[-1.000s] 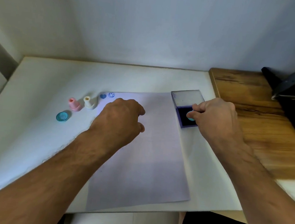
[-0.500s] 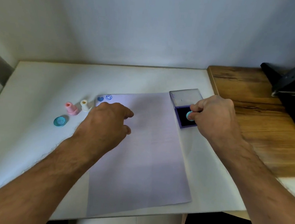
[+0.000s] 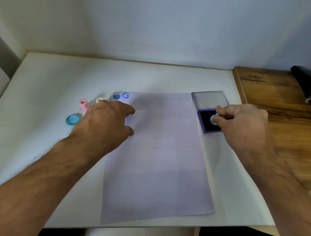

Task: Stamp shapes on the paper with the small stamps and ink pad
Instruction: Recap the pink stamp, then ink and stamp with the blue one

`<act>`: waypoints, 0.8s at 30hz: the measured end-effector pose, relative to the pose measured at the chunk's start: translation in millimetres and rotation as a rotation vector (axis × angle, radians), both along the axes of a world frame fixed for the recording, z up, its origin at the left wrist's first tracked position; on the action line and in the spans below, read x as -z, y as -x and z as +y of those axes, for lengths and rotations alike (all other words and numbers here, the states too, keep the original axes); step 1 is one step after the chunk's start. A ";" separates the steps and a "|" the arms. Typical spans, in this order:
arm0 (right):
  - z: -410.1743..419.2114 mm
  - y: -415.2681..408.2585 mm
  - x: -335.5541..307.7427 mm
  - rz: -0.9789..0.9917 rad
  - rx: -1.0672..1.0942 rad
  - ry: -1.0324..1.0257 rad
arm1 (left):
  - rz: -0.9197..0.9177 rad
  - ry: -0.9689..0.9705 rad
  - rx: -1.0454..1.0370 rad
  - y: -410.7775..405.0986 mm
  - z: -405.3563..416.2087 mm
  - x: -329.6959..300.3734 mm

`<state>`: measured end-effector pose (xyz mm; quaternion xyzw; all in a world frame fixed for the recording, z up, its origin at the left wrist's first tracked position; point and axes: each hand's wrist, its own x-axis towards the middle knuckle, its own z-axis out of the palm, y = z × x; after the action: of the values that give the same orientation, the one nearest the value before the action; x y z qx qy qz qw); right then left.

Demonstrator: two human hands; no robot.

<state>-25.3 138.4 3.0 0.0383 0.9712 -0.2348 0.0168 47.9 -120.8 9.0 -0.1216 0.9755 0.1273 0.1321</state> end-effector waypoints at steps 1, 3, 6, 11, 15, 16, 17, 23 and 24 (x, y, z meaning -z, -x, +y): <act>-0.2 -0.9 1.3 0.011 -0.004 0.001 | 0.002 0.009 0.018 0.4 -0.6 1.0; -0.4 -1.7 5.9 0.057 -0.017 0.013 | 0.024 0.037 0.058 -0.5 -1.1 4.5; -2.1 -1.6 9.8 0.090 0.008 0.016 | 0.064 0.044 0.093 -1.8 -0.8 11.6; -41.7 -19.3 -6.7 0.318 -0.045 0.109 | 0.090 0.065 0.117 -1.5 -1.9 15.9; -104.2 -33.7 2.9 0.210 -0.098 0.571 | 0.095 0.039 0.147 -5.0 -5.2 16.3; -120.1 -33.3 8.5 0.130 -0.062 0.686 | 0.073 0.019 0.161 -6.0 -5.4 15.4; -134.2 -30.8 14.5 0.079 -0.014 0.764 | 0.043 0.001 0.172 -7.2 -5.0 14.1; -183.2 -7.6 41.8 0.174 0.183 0.868 | 0.045 -0.068 0.246 -14.3 -9.1 17.0; -187.1 -8.3 44.4 0.199 0.185 0.843 | 0.057 -0.082 0.255 -15.2 -11.0 18.1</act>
<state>-17.0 -48.8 -41.4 0.0920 0.7800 -0.6134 -0.0836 63.1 -131.8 -9.1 0.0124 0.9803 0.1527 0.1245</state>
